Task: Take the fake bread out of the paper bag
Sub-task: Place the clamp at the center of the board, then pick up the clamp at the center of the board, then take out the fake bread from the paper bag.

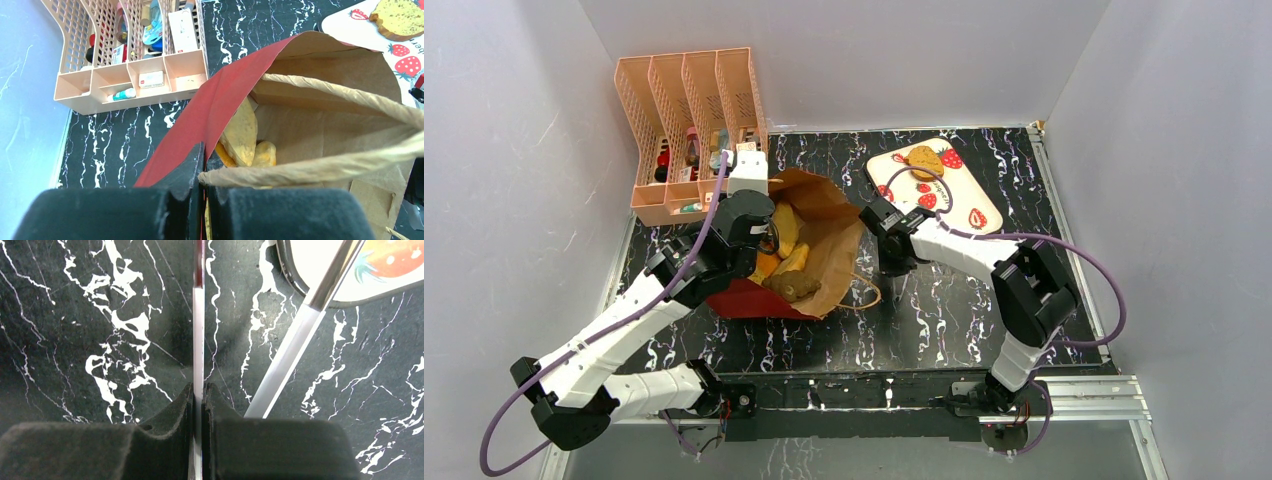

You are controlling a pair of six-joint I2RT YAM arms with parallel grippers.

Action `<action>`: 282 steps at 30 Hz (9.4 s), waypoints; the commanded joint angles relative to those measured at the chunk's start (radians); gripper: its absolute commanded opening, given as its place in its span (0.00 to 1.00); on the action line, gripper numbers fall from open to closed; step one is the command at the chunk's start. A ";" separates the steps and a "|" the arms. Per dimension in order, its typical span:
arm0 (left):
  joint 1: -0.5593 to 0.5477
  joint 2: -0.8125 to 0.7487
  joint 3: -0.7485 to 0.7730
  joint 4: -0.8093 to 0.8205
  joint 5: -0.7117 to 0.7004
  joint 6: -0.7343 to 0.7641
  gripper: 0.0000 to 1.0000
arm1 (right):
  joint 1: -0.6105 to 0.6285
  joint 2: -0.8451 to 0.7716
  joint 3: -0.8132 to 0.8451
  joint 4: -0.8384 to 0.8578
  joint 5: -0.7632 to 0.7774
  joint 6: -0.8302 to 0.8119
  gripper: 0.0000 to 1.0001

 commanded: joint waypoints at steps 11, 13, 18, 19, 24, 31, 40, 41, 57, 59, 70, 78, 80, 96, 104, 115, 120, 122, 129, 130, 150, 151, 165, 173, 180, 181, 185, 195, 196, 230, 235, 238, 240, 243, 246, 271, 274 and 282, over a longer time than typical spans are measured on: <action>0.003 0.005 0.054 0.038 -0.037 0.036 0.00 | -0.049 0.063 -0.033 0.132 0.061 -0.034 0.15; 0.003 0.005 0.051 0.033 -0.038 0.036 0.00 | -0.055 0.068 -0.042 0.143 0.055 -0.031 0.20; 0.003 0.000 0.045 0.030 -0.038 0.036 0.00 | -0.061 0.075 -0.045 0.160 0.039 -0.026 0.30; 0.003 0.000 0.046 0.029 -0.038 0.036 0.00 | -0.061 0.076 -0.043 0.161 0.038 -0.026 0.32; 0.003 0.003 0.051 0.030 -0.036 0.036 0.00 | -0.061 0.065 -0.034 0.159 0.037 -0.026 0.38; 0.002 -0.004 0.043 0.034 -0.033 0.030 0.00 | -0.061 0.056 -0.009 0.137 0.042 -0.028 0.45; 0.003 -0.002 0.048 0.045 -0.027 0.030 0.00 | -0.060 0.038 0.044 0.109 0.049 -0.024 0.46; 0.003 -0.001 0.046 0.046 -0.026 0.032 0.00 | -0.060 0.039 0.051 0.106 0.049 -0.023 0.46; 0.004 -0.018 0.035 0.045 -0.015 0.036 0.00 | -0.059 -0.027 0.116 0.039 0.097 -0.019 0.50; 0.003 -0.022 0.028 0.047 -0.011 0.028 0.00 | -0.059 -0.047 0.123 0.040 0.110 -0.017 0.52; 0.002 -0.024 0.040 -0.017 -0.011 -0.008 0.00 | -0.058 -0.264 0.021 0.169 0.250 0.033 0.70; 0.003 -0.041 0.027 -0.037 -0.020 -0.014 0.00 | -0.068 -0.300 -0.021 0.158 0.414 0.180 0.98; 0.003 -0.044 0.024 -0.038 -0.018 -0.014 0.00 | -0.075 -0.287 -0.006 0.140 0.410 0.205 0.96; 0.003 -0.068 -0.020 0.001 -0.016 0.008 0.00 | -0.176 -0.344 -0.103 0.236 0.153 0.102 0.98; 0.003 -0.021 -0.013 0.046 0.008 0.032 0.00 | -0.146 -0.341 -0.160 0.208 0.170 0.079 0.92; 0.003 0.005 -0.003 0.046 0.025 0.010 0.00 | -0.057 -0.284 -0.228 0.225 0.211 0.093 0.92; 0.003 0.005 0.001 0.036 0.028 -0.005 0.00 | -0.042 -0.234 -0.216 0.212 0.241 0.101 0.92; 0.003 0.006 0.005 0.031 0.027 -0.007 0.00 | -0.040 -0.220 -0.215 0.217 0.242 0.097 0.92; 0.003 0.015 0.011 0.017 0.023 -0.008 0.00 | -0.037 -0.158 -0.209 0.239 0.236 0.080 0.91; 0.003 0.017 0.011 0.016 0.020 -0.007 0.00 | -0.037 -0.149 -0.207 0.246 0.234 0.075 0.91; 0.002 0.009 -0.018 0.025 0.036 0.003 0.00 | -0.021 -0.053 -0.199 0.303 0.245 0.048 0.60; 0.003 0.006 -0.022 0.026 0.037 0.002 0.00 | -0.021 -0.057 -0.203 0.308 0.238 0.046 0.56; 0.003 -0.025 -0.076 0.020 0.049 -0.032 0.00 | -0.019 -0.173 -0.255 0.348 0.180 0.028 0.37; 0.003 -0.031 -0.127 0.065 0.074 -0.039 0.00 | -0.019 -0.292 -0.268 0.311 0.144 0.055 0.24; 0.000 -0.024 -0.134 0.062 0.092 -0.032 0.00 | -0.019 -0.357 -0.209 0.242 0.109 0.095 0.22; 0.000 -0.024 -0.135 0.066 0.093 -0.027 0.00 | -0.020 -0.370 -0.211 0.235 0.110 0.107 0.22; 0.000 -0.023 -0.137 0.074 0.101 -0.012 0.00 | -0.019 -0.405 -0.227 0.230 0.112 0.126 0.23; 0.000 -0.035 -0.146 0.091 0.109 -0.006 0.00 | -0.018 -0.439 -0.201 0.202 0.121 0.144 0.22; 0.000 -0.033 -0.150 0.098 0.110 -0.005 0.00 | -0.019 -0.440 -0.198 0.199 0.124 0.145 0.22; -0.002 0.068 -0.217 0.269 0.249 0.076 0.00 | -0.020 -0.562 0.054 0.026 0.162 0.016 0.08; -0.009 0.083 -0.227 0.311 0.271 0.074 0.00 | -0.021 -0.592 0.164 -0.060 0.120 -0.003 0.08; -0.022 0.090 -0.224 0.338 0.270 0.073 0.00 | -0.020 -0.597 0.245 -0.134 0.090 -0.015 0.08; -0.031 0.096 -0.218 0.353 0.260 0.071 0.00 | -0.020 -0.598 0.303 -0.176 0.070 -0.019 0.07; -0.043 0.109 -0.203 0.376 0.242 0.074 0.00 | -0.020 -0.594 0.381 -0.232 0.031 -0.020 0.07; -0.051 0.127 -0.184 0.400 0.220 0.080 0.00 | -0.020 -0.582 0.447 -0.284 -0.028 -0.018 0.06; -0.055 0.231 -0.121 0.456 0.191 0.090 0.00 | -0.018 -0.713 0.238 -0.330 -0.427 0.048 0.06; -0.056 0.227 -0.125 0.451 0.188 0.085 0.00 | -0.019 -0.722 0.195 -0.310 -0.453 0.045 0.07; -0.057 0.228 -0.120 0.449 0.199 0.079 0.00 | -0.011 -0.719 0.098 -0.238 -0.539 0.042 0.07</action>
